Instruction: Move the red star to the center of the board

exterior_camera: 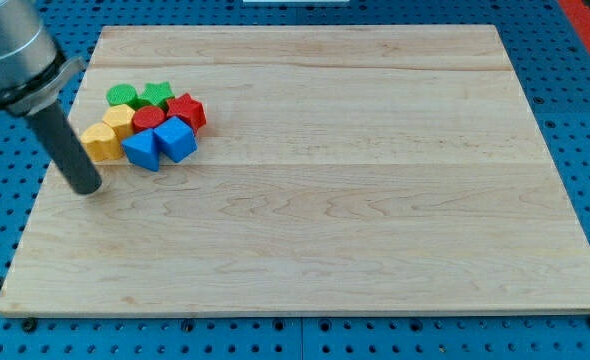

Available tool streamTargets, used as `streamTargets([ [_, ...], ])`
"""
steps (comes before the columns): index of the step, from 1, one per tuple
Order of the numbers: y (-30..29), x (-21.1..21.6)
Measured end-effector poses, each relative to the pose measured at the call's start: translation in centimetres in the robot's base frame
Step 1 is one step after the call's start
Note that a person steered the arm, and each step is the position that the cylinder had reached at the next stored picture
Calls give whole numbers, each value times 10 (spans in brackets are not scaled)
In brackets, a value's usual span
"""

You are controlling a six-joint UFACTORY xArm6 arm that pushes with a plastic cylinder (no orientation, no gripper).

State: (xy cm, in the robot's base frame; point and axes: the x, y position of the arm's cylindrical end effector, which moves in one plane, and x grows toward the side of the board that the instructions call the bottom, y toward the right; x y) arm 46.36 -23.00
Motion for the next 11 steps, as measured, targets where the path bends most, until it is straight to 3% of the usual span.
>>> streamTargets([
  [1,15,-20],
  [2,24,-74],
  [4,49,-131],
  [5,70,-136],
  [8,114,-62],
  [9,171,-57],
  [10,192,-103],
  [11,270,-146],
])
